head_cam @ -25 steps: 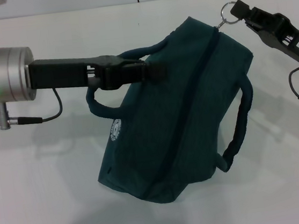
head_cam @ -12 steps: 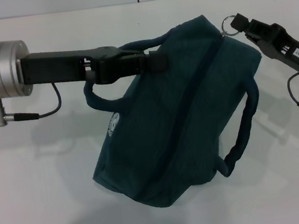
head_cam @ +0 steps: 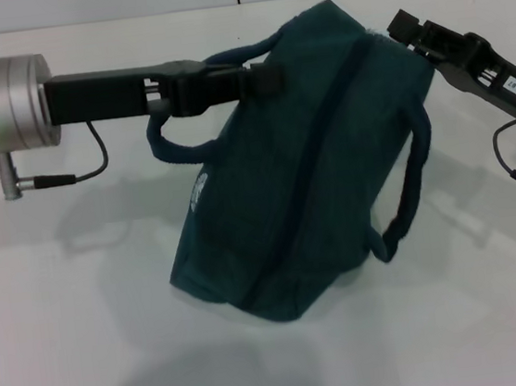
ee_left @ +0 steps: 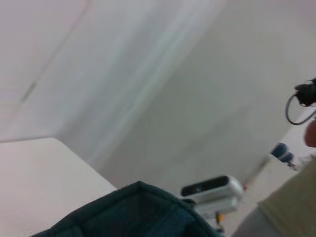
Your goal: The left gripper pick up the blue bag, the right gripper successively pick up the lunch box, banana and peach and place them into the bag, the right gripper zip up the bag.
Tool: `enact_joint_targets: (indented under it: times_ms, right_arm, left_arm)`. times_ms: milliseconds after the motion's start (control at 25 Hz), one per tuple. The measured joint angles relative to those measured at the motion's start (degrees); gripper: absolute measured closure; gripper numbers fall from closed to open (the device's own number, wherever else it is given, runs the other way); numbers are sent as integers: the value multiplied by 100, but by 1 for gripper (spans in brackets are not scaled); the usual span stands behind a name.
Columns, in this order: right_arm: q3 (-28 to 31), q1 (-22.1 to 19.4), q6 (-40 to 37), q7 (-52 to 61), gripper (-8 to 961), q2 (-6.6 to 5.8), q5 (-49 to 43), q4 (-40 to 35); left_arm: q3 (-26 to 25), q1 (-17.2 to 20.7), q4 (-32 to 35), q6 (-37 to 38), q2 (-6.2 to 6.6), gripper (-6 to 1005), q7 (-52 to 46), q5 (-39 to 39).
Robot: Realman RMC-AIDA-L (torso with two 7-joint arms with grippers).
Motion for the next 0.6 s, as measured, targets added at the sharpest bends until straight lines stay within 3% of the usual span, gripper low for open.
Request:
enact_joint_targets:
  times_ms: [120, 320, 600]
  right_arm:
    - [27, -11, 9, 0, 840, -10, -1, 35]
    - [174, -139, 11, 14, 620, -37, 55, 177]
    - [598, -471, -207, 24, 471, -85, 63, 328]
  left_arm:
    - [1, -12, 0, -207, -2, 854, 0, 9]
    - [8, 7, 0, -659, -34, 843, 0, 30]
    - [11, -63, -116, -1535, -135, 829, 46, 414]
